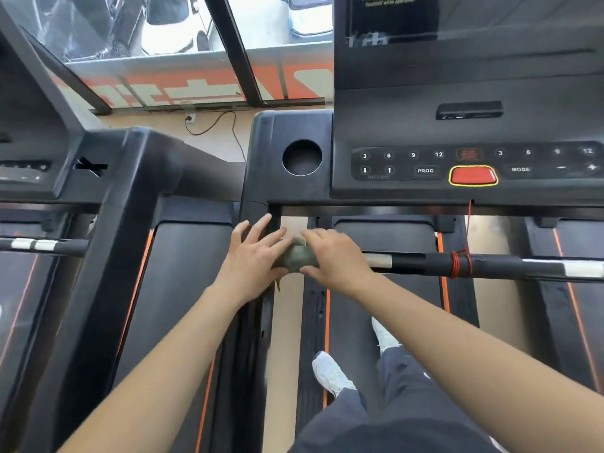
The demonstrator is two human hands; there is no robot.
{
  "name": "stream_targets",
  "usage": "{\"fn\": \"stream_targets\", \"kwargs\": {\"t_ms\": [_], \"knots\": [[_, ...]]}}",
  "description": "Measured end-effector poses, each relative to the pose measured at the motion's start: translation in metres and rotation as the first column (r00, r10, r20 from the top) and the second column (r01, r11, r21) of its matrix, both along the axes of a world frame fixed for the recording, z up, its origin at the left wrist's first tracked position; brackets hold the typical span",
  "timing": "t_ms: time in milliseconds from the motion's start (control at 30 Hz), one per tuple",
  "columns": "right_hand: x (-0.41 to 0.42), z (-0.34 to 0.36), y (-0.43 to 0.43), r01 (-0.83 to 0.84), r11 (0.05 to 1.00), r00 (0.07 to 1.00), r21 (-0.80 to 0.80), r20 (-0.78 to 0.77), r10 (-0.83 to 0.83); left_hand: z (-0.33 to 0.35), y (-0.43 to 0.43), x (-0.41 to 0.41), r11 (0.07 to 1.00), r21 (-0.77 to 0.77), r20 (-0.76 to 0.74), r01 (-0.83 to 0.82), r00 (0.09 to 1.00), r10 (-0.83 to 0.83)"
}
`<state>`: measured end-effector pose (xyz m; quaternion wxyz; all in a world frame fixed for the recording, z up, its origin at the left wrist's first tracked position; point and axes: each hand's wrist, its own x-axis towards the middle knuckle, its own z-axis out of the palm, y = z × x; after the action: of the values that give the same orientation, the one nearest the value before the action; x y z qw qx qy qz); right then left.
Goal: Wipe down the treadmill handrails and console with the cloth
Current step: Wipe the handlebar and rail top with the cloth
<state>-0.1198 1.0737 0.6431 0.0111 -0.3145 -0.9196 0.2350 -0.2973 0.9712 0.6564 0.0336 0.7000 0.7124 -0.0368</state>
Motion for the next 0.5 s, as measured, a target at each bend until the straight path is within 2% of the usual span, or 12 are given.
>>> {"fn": "stream_targets", "kwargs": {"t_ms": [67,200,367,500], "knots": [[-0.008,-0.008,-0.003,-0.055,0.998,0.994,0.03,0.092,0.052,0.0,0.004,-0.01,0.998,-0.039,-0.023,0.039,0.999,-0.04],[-0.006,-0.016,-0.007,-0.054,0.992,0.993,0.114,0.112,0.041,0.007,0.007,-0.012,0.997,-0.067,-0.099,0.048,0.994,-0.054],[0.019,-0.017,-0.004,-0.048,0.967,0.989,0.248,0.146,0.011,0.007,0.001,-0.003,1.0,0.023,-0.082,-0.001,0.997,0.003],[0.041,-0.021,-0.002,-0.047,0.965,0.972,0.259,0.235,-0.016,-0.004,-0.002,0.01,0.994,0.11,-0.047,-0.006,0.999,0.012]]}}
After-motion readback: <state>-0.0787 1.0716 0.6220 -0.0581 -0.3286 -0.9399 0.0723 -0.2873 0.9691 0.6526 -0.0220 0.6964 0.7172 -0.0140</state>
